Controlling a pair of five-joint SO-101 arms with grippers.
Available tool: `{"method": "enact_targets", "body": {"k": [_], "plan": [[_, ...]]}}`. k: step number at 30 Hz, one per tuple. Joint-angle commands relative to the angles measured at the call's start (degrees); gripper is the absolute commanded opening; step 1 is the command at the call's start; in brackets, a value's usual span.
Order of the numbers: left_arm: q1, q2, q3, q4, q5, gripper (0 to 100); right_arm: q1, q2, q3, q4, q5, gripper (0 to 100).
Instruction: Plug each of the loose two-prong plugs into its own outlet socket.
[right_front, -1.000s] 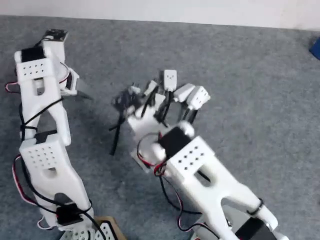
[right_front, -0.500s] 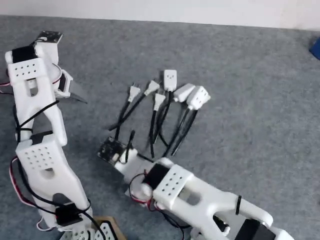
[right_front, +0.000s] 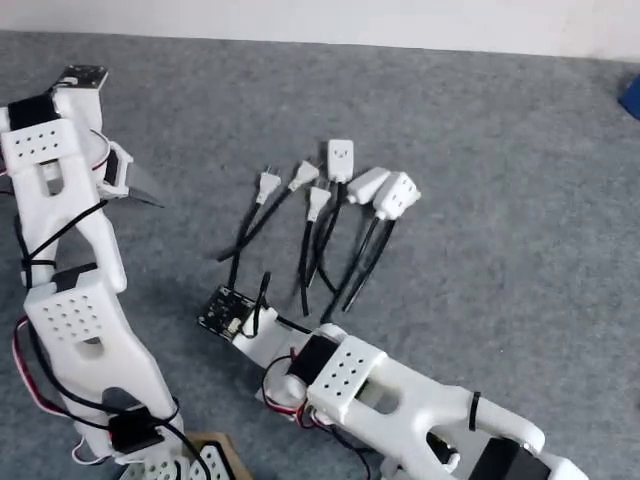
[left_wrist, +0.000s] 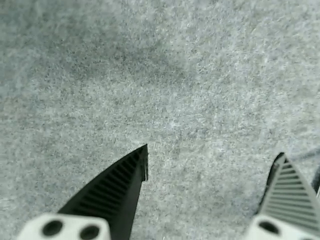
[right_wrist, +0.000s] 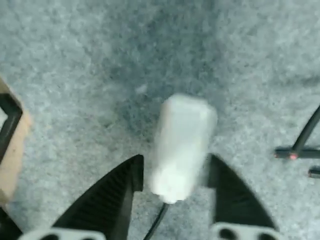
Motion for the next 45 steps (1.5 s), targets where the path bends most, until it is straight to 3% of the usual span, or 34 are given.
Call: {"method": "enact_targets", "body": {"k": [1,14,21,26,30,36,42,45], "plan": [[-0.4,-3.7,-1.7,0.7,-0.6,37,2.8,-0.8,-0.5,0.4,0.7,32.7],[1.7,-3.6,-1.1,0.7,-0.4,37,17.0,-0.3,-2.9,-2.2,0.6,32.8],[3.0,-3.6,2.1,0.3,-0.5,37,17.3,-1.0,-3.5,-1.9,0.1,32.8],[3.5,-3.6,2.1,-0.2,-0.4,37,16.9,-2.9,-6.5,-2.3,-10.5,32.8],[3.6,-3.6,2.1,-0.2,-0.5,37,11.7,-5.3,-4.4,-2.2,-10.9,32.8],[3.7,-3.6,2.1,-0.1,-0.4,37,8.6,-5.1,-2.0,-5.6,-7.3,32.8],[3.7,-3.6,2.1,-0.1,-0.4,37,8.4,1.9,0.1,-8.1,4.7,32.8],[3.6,-3.6,2.1,-0.1,-0.4,37,7.9,4.6,0.1,-8.1,4.7,32.8]]}}
